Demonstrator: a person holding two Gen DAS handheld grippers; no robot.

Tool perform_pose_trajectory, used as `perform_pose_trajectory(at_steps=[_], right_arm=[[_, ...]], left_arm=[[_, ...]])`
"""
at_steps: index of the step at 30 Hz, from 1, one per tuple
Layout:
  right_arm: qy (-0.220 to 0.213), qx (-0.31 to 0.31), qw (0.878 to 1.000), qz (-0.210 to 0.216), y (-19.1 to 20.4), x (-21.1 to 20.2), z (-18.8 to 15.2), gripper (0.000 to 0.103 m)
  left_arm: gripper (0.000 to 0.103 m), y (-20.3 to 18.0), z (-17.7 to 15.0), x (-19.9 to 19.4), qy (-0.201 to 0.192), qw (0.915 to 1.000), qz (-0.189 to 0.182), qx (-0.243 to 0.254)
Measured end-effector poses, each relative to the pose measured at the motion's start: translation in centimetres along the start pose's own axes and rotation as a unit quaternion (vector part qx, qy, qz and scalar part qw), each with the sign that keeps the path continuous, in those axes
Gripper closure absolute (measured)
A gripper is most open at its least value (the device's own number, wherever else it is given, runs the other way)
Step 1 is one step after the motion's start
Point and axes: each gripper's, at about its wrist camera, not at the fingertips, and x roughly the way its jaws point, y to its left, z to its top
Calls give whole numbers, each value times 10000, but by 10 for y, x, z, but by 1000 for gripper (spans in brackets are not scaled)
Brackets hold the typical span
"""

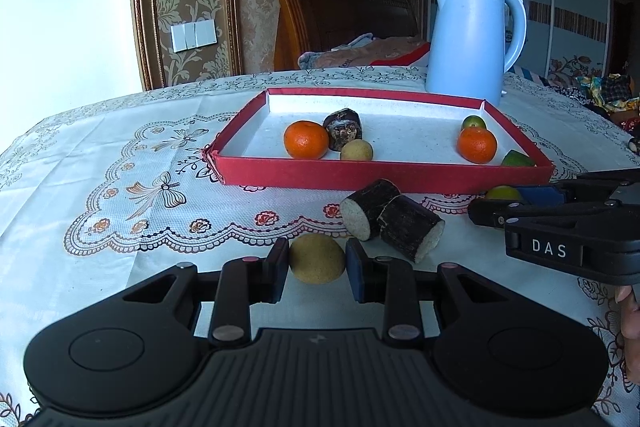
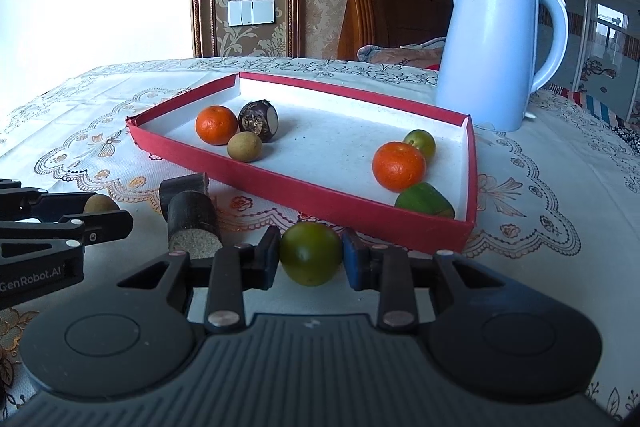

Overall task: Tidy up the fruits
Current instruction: 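Lift and carry the tan fruit and green tomato over the red tray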

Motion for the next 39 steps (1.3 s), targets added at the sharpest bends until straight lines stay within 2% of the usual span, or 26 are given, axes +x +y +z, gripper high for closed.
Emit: perform_pose_trajectory(at_steps=[7,15,19,26,39], right_arm=[[-134,57,9999,-71,-2,-5,0,73],[-250,171,9995,-109,-5,-8,2,73],[-328,198,9991,-177,-7,-9,4,73],[-360,226,9988,-251,-12,-6,15,73],[-303,443,9975,-454,-31,28,46,73]], left_arm=[[73,-1,1,-3,-140,9999,26,4],[73,-6,13,-8,-471,9989,-7,-51],[73,-4,21,0,-365,9990,-123,-205],[73,-7,35,13,-352,9990,-92,-272],[73,-18,68,46,-343,9990,-109,-274]])
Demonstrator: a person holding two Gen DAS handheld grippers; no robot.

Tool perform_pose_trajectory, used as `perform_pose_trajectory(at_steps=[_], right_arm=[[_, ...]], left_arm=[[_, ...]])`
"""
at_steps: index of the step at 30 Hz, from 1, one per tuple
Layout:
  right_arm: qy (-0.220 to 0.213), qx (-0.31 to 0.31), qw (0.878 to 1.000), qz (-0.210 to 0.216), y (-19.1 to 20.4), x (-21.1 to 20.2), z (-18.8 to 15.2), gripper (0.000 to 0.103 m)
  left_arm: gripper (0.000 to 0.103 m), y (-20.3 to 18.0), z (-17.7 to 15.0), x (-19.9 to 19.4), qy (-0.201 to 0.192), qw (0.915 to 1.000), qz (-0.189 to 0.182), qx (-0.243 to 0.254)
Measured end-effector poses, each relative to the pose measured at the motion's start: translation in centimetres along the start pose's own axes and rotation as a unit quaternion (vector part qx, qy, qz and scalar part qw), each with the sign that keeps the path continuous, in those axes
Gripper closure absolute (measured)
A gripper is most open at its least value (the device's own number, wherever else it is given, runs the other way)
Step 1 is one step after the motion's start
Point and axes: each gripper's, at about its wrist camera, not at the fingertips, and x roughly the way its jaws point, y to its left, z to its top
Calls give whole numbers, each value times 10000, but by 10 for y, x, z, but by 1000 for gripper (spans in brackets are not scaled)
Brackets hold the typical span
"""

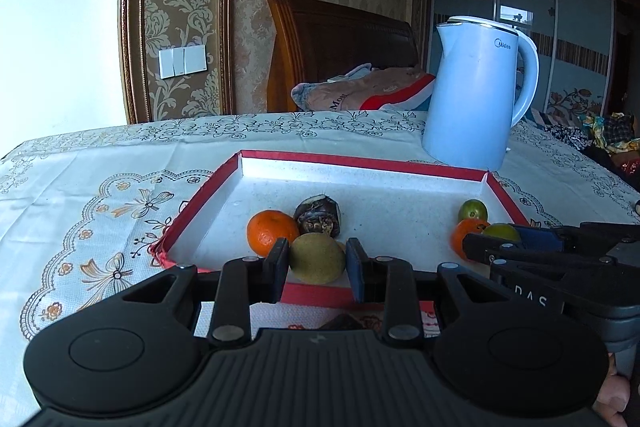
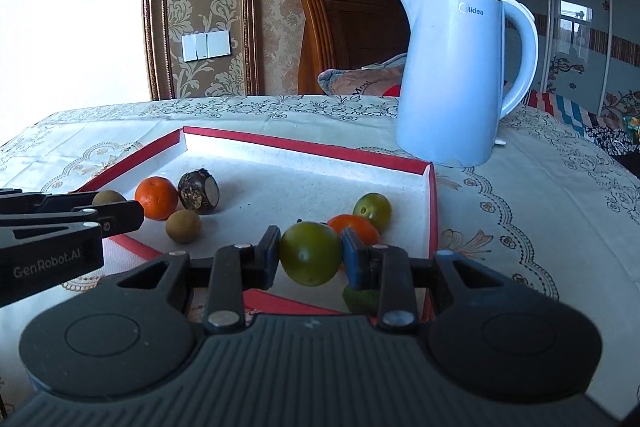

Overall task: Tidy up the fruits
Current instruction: 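Lift and carry the tan fruit and green tomato over the red tray, then lower the tan fruit and tomato into the tray and open both grippers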

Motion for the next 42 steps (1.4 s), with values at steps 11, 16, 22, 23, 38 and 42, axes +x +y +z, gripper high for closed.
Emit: perform_pose_trajectory(at_steps=[11,16,22,23,38,42], right_arm=[[104,260,9992,-295,-16,39,21,73],[169,320,9988,-332,-18,52,26,73],[218,339,9983,-411,-19,65,31,73],[212,343,9983,-421,-19,66,31,73],[152,425,9983,-380,-21,72,34,62],[91,415,9982,-422,-21,70,35,60]], left_arm=[[73,1,21,38,124,9998,71,-134],[73,1,26,52,148,9997,140,-136],[73,0,31,68,215,9995,209,-85],[73,0,32,70,213,9995,240,-69],[73,-3,32,76,159,9991,381,43],[61,-3,32,77,149,9990,422,80]])
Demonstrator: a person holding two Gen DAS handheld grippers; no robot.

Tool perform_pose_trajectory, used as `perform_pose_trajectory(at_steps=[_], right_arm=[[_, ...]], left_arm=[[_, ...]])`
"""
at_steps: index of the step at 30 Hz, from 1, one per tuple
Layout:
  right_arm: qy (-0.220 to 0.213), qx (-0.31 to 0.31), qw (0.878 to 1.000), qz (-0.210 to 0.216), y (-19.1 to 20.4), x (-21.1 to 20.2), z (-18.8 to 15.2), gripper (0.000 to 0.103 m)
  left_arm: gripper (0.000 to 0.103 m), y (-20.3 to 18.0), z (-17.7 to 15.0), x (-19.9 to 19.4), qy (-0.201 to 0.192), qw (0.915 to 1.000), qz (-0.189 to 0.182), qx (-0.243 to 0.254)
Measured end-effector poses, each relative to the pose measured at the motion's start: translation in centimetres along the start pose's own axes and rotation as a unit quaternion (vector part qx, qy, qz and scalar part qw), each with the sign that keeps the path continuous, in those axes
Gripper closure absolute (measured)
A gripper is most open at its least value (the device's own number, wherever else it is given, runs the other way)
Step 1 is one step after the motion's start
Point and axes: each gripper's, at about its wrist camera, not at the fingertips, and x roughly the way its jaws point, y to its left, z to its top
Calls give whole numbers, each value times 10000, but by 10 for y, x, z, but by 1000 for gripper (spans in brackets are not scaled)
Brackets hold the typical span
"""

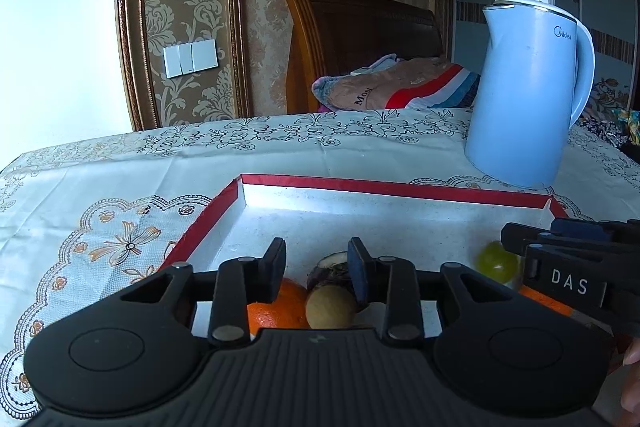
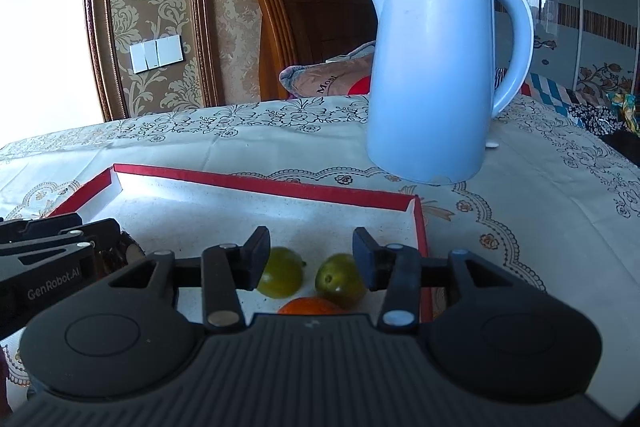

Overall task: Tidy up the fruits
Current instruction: 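Lower the tan fruit and tomato into the tray and open both grippers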

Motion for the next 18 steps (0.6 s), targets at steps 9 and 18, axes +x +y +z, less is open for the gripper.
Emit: perform_pose_trajectory(at_steps=[9,18], right_arm=[[-126,-17,9999,-11,2,-5,0,51],[-212,-70,9997,-84,4,-8,-2,33]], left_arm=[[35,3,0,-6,-193,9998,8,-33],[35,8,1,-6,-172,9997,24,-153]])
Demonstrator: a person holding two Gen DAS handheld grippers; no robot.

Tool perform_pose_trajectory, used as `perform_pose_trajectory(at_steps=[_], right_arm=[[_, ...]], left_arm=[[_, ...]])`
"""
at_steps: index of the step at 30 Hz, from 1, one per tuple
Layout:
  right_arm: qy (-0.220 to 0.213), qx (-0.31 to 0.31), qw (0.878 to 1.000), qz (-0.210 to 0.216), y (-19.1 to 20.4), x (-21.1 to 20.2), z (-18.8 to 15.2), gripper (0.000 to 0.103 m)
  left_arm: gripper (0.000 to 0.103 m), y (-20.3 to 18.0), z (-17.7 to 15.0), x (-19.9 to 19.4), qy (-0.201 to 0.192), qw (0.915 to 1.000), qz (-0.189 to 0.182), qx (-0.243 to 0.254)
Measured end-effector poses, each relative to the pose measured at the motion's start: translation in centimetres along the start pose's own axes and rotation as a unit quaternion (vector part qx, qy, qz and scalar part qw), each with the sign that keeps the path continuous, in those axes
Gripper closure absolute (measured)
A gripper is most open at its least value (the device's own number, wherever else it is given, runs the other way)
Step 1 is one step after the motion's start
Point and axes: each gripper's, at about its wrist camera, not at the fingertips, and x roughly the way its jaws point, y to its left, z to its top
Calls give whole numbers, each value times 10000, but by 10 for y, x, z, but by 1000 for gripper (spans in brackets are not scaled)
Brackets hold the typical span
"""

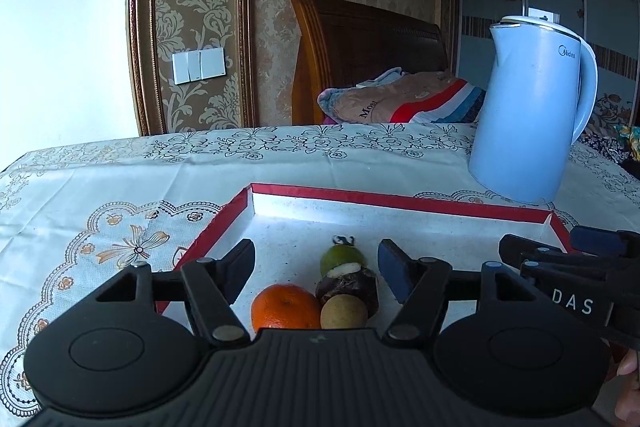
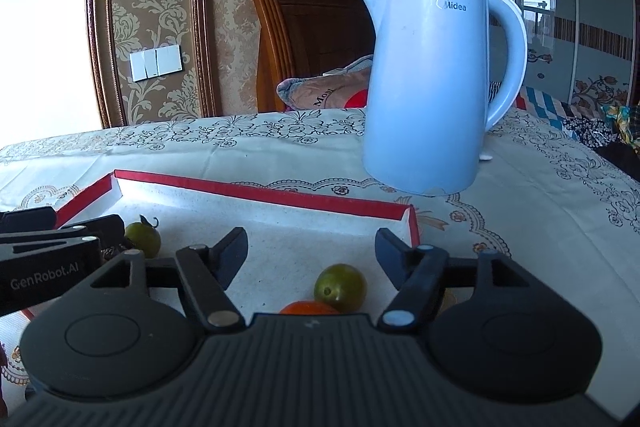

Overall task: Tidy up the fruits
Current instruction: 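Lower the tan fruit and tomato into the tray and open both grippers, then withdraw both grippers from the tray toward the dark vegetable pieces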

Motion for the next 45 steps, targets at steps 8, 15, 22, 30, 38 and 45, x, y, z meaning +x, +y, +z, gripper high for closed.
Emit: perform_pose_trajectory(at_steps=[8,15,22,30,38,45], right_arm=[[20,10,10000,2,0,1,-1,27],[-59,13,10000,-29,-1,-3,-3,19],[-61,76,9999,-25,-3,-4,-4,11],[-94,61,9999,-9,-3,-7,-5,5],[-50,66,9999,59,-4,-13,-9,3],[-30,141,9997,217,-10,-25,-17,3]], left_arm=[[35,-1,-1,-1,4,10000,-13,33],[35,1,-2,-3,-22,10000,8,8],[35,2,-4,-4,-6,10000,1,5],[35,2,-6,-8,-38,10000,-5,56],[35,6,-9,-16,-101,9999,33,23],[35,20,-19,-36,-138,9999,42,-53]])
